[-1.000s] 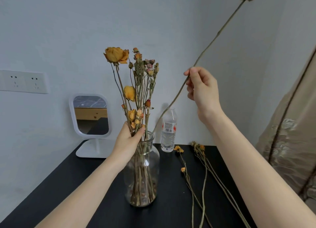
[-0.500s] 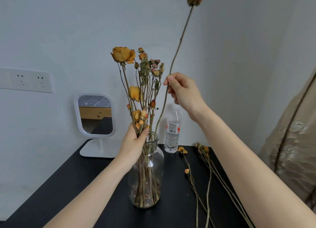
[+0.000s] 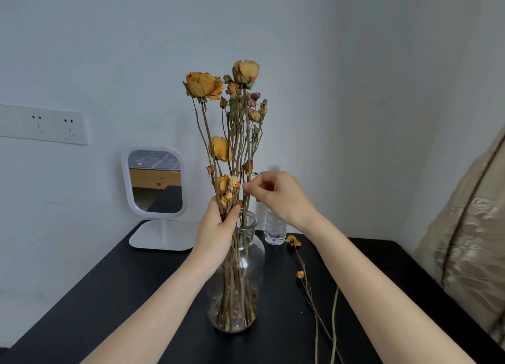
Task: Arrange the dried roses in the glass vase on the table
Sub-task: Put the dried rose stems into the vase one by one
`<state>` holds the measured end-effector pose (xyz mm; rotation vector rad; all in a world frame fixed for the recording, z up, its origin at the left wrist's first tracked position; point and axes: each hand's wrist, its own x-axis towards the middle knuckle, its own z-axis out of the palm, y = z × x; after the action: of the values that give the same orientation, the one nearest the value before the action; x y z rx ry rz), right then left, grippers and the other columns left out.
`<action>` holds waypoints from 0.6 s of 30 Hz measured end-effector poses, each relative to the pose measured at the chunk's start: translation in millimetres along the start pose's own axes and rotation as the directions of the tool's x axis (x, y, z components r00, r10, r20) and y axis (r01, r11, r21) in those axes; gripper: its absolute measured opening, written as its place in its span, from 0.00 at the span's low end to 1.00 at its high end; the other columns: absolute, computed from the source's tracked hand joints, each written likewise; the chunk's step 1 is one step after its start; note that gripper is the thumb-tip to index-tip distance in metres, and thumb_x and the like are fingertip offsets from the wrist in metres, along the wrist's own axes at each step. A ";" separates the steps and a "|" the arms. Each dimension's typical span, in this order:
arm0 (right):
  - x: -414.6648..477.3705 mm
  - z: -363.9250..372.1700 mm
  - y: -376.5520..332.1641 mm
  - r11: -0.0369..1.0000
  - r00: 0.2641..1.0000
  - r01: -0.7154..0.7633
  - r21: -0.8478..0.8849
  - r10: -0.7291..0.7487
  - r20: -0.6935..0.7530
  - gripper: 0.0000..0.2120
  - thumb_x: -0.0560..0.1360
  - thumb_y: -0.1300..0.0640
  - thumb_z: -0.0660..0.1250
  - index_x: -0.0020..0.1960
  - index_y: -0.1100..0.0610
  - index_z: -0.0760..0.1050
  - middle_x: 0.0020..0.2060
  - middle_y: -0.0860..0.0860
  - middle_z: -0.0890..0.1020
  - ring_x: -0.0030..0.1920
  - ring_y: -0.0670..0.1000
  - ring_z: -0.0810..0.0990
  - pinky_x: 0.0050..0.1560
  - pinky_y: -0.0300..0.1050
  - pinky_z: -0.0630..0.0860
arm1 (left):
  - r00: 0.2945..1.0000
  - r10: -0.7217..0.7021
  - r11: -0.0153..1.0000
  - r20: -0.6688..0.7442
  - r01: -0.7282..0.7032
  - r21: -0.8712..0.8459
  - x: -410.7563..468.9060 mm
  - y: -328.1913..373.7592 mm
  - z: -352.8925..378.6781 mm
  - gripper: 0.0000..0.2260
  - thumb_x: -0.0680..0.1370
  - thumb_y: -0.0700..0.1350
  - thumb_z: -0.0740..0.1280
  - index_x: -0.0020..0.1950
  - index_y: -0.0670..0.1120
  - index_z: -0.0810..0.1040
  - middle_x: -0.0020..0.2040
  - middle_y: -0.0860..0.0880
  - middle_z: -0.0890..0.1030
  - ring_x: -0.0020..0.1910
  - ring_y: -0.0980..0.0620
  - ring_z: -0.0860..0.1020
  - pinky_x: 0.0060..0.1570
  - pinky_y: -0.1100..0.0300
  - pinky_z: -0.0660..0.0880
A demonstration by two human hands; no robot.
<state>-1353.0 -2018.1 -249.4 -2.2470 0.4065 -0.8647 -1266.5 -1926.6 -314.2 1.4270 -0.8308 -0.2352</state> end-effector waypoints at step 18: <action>-0.5 -2.7 -6.3 0.999 0.991 -0.011 0.041 0.016 -0.133 0.11 0.77 0.52 0.65 0.41 0.58 0.79 0.30 0.49 0.76 0.33 0.46 0.73 0.39 0.41 0.71 | 1.000 -0.008 1.000 -0.002 0.008 -0.010 -1.2 2.7 0.2 0.13 0.79 0.47 0.60 0.63 0.51 0.68 0.52 0.58 0.74 0.57 0.57 0.72 0.58 0.59 0.67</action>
<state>-1355.0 -2014.7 -243.7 -2.1544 0.4612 -1.0105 -1268.3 -1925.6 -312.1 1.4215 -0.8216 -0.2433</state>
